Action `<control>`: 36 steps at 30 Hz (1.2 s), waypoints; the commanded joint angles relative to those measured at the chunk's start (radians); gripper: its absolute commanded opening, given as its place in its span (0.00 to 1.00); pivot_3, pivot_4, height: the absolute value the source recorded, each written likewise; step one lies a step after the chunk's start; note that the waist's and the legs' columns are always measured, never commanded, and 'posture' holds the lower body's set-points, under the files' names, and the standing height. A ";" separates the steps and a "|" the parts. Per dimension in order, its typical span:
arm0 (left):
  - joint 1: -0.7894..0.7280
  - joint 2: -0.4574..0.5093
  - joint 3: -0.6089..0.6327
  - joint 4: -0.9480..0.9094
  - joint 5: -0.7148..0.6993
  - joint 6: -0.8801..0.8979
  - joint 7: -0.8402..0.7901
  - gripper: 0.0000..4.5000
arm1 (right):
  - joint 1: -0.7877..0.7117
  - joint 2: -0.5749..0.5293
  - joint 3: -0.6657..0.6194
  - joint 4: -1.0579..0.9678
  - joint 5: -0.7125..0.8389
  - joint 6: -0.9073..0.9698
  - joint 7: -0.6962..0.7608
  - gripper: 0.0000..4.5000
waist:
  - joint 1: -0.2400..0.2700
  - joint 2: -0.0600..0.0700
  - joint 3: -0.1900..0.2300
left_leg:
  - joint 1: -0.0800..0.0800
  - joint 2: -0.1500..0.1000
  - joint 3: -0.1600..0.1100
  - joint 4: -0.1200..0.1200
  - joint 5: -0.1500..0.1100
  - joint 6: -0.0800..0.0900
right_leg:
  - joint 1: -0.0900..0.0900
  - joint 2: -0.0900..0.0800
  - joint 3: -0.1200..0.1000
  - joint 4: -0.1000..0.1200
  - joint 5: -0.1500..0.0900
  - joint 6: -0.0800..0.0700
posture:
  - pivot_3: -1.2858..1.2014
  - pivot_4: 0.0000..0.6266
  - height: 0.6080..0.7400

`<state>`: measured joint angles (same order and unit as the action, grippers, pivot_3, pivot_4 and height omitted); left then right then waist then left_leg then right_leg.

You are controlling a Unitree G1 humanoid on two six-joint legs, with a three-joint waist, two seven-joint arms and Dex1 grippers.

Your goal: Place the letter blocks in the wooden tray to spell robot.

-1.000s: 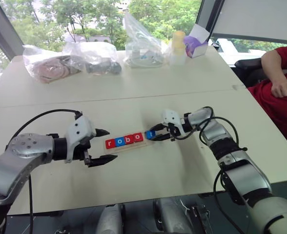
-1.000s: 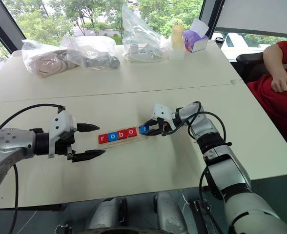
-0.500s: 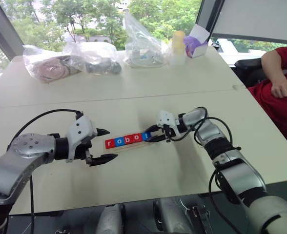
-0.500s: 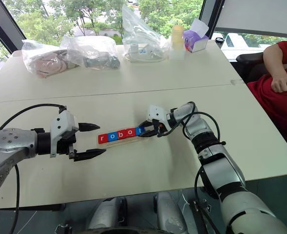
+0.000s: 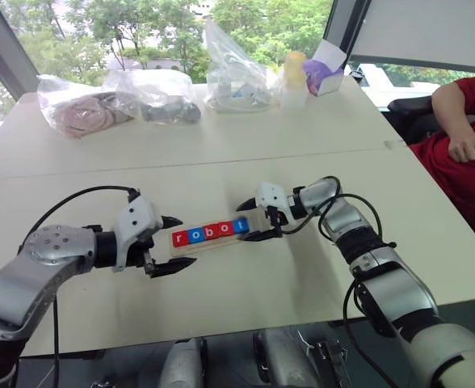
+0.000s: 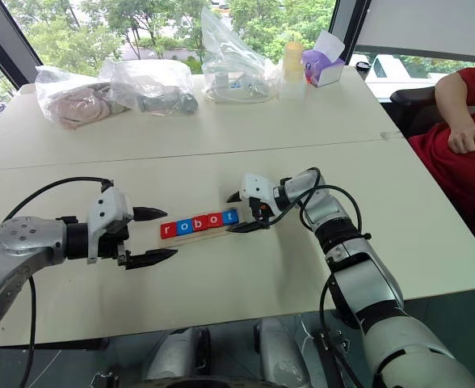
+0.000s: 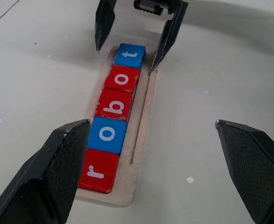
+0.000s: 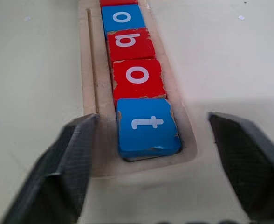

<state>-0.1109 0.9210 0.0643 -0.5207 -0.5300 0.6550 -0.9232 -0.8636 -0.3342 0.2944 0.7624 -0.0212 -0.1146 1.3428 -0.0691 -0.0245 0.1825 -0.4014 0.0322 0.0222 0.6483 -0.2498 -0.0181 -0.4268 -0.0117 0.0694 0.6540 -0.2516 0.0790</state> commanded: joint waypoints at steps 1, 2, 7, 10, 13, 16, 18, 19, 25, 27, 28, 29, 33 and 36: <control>0.003 0.003 0.027 0.000 0.006 -0.029 -0.007 1.00 | 0.007 -0.017 -0.042 -0.110 0.046 0.041 -0.008 0.82 | 0.000 0.000 0.000 | 0.000 0.000 0.000 0.000 0.000 0.000 | 0.000 0.000 0.000 0.000 0.000 0.000 | 0.52 0.24 1.00; 0.007 0.005 0.034 0.004 0.005 -0.031 -0.009 1.00 | 0.017 -0.024 -0.047 -0.138 0.051 0.053 -0.012 0.82 | 0.000 0.000 0.000 | 0.000 0.000 0.000 0.000 0.000 0.000 | 0.000 0.000 0.000 0.000 0.000 0.000 | 0.52 0.24 1.00; 0.026 0.015 0.056 0.020 0.010 -0.040 -0.018 1.00 | 0.095 -0.069 -0.074 -0.291 0.082 0.142 -0.039 0.82 | 0.003 0.000 0.000 | 0.000 0.000 0.000 0.000 0.000 0.000 | 0.000 -0.001 0.000 0.000 0.000 0.000 | 0.52 0.24 1.00; 0.026 0.014 0.057 0.017 0.009 -0.036 -0.020 1.00 | 0.134 -0.098 -0.074 -0.336 0.080 0.156 -0.052 0.82 | 0.003 0.000 0.000 | -0.001 0.000 0.000 0.000 0.000 0.000 | 0.000 -0.001 0.000 0.000 0.000 0.000 | 0.52 0.24 1.00; 0.024 0.014 0.057 0.020 0.010 -0.035 -0.025 1.00 | 0.145 -0.114 -0.072 -0.324 0.061 0.143 -0.091 0.82 | 0.001 0.000 0.000 | -0.001 0.000 0.000 0.000 0.000 0.000 | 0.000 -0.001 0.000 0.000 0.000 0.000 | 0.52 0.24 1.00; 0.017 0.015 0.052 0.023 0.014 -0.034 -0.027 1.00 | 0.139 -0.115 -0.067 -0.294 0.053 0.127 -0.120 0.82 | 0.000 0.000 0.000 | 0.000 0.000 0.000 0.000 0.000 0.000 | 0.000 0.000 0.000 0.000 0.000 0.000 | 0.52 0.24 1.00; 0.008 0.013 0.047 0.026 0.015 -0.032 -0.027 1.00 | 0.132 -0.109 -0.064 -0.275 0.051 0.124 -0.131 0.82 | 0.000 0.000 0.000 | 0.000 0.000 0.000 0.000 0.000 0.000 | 0.000 0.000 0.000 0.000 0.000 0.000 | 0.52 0.24 1.00; 0.004 0.011 0.046 0.024 0.016 -0.030 -0.026 1.00 | 0.130 -0.107 -0.064 -0.270 0.052 0.121 -0.135 0.82 | 0.000 0.000 0.000 | 0.000 0.000 0.000 0.000 0.000 0.000 | 0.000 0.000 0.000 0.000 0.000 0.000 | 0.52 0.24 1.00; -0.006 0.002 0.041 0.016 0.014 -0.019 -0.017 1.00 | 0.108 -0.092 -0.060 -0.220 0.042 0.077 -0.161 0.82 | 0.000 0.000 0.000 | 0.000 0.000 0.000 0.000 0.000 0.000 | 0.000 0.000 0.000 0.000 0.000 0.000 | 0.52 0.24 1.00; -0.009 0.000 0.038 0.014 0.014 -0.018 -0.014 1.00 | 0.092 -0.078 -0.060 -0.191 0.033 0.064 -0.188 0.82 | 0.000 0.000 0.000 | 0.000 0.000 0.000 0.000 0.000 0.000 | 0.000 0.000 0.000 0.000 0.000 0.000 | 0.52 0.24 1.00; -0.012 0.000 0.036 0.014 0.013 -0.017 -0.014 1.00 | 0.085 -0.073 -0.059 -0.179 0.030 0.062 -0.195 0.82 | -0.001 0.000 0.000 | 0.000 0.000 0.000 0.000 0.000 0.000 | 0.000 0.000 0.000 0.000 0.000 0.000 | 0.52 0.24 1.00; -0.014 0.000 0.035 0.014 0.013 -0.016 -0.014 1.00 | 0.080 -0.068 -0.058 -0.172 0.030 0.058 -0.198 0.82 | -0.001 0.000 0.000 | 0.000 0.000 0.000 0.000 0.000 0.000 | 0.000 0.000 0.000 0.000 0.000 0.000 | 0.52 0.24 1.00; -0.018 0.001 0.036 0.016 0.012 -0.014 -0.013 1.00 | 0.077 -0.053 -0.052 -0.173 0.035 0.060 -0.190 0.82 | 0.000 0.000 0.000 | -0.001 0.000 0.000 0.000 0.000 0.000 | 0.000 0.000 0.000 0.000 0.000 0.000 | 0.52 0.24 1.00; -0.015 0.001 0.037 0.010 0.010 -0.009 -0.008 1.00 | 0.076 -0.046 -0.052 -0.168 0.031 0.057 -0.195 0.82 | 0.000 0.000 0.000 | -0.001 0.000 0.000 0.000 0.000 0.000 | 0.000 0.000 0.000 0.000 0.000 0.000 | 0.52 0.24 1.00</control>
<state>-0.1151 0.9211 0.0925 -0.4836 -0.5129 0.6468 -0.9333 -0.7675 -0.3823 0.2490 0.5983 0.0043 -0.0374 1.1518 -0.0689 -0.0246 0.1825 -0.4020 0.0322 0.0222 0.6483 -0.2498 -0.0181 -0.4271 -0.0117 0.0692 0.6539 -0.2516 0.0790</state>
